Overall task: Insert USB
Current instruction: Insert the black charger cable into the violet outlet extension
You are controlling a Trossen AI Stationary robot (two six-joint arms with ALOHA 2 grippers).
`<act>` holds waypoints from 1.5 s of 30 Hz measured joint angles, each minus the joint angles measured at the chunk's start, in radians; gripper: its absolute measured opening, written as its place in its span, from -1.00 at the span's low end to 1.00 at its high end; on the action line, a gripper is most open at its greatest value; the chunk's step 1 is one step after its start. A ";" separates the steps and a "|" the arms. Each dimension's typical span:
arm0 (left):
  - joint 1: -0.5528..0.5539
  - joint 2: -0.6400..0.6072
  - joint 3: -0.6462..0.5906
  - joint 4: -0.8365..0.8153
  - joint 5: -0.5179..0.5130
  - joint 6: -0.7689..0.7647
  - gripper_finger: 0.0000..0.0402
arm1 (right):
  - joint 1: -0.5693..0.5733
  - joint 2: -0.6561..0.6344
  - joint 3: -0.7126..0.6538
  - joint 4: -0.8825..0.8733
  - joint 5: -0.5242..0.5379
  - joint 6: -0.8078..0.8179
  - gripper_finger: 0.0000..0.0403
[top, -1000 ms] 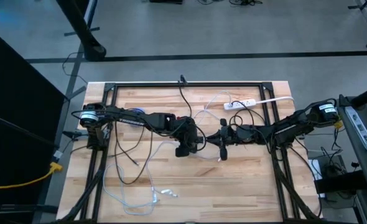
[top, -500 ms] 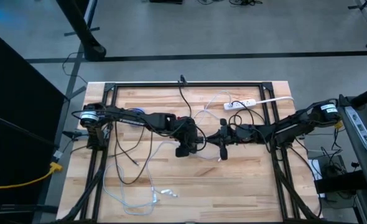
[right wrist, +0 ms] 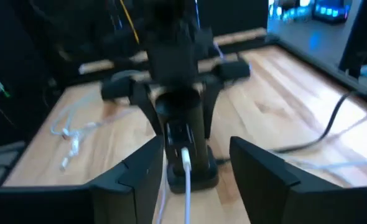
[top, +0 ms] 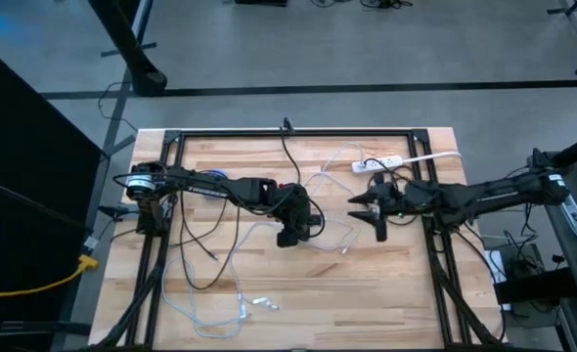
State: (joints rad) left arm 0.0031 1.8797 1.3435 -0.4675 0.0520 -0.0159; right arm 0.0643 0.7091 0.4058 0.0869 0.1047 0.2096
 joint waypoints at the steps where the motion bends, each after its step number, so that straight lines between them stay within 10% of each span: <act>1: 0.000 0.000 0.000 0.000 0.000 0.000 0.29 | 0.000 -0.024 0.001 0.000 0.000 0.000 -0.14; 21: -0.001 -0.077 -0.007 -0.033 0.008 -0.001 0.80 | 0.000 -0.059 -0.001 -0.005 0.000 0.017 -0.21; 45: -0.001 -0.557 -0.002 -0.355 -0.296 -0.245 0.66 | 0.000 -0.055 -0.003 0.060 -0.034 -0.029 -0.25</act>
State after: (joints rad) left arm 0.0024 1.3226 1.3415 -0.8223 -0.2443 -0.2604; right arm 0.0647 0.6545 0.4030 0.1471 0.0708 0.1808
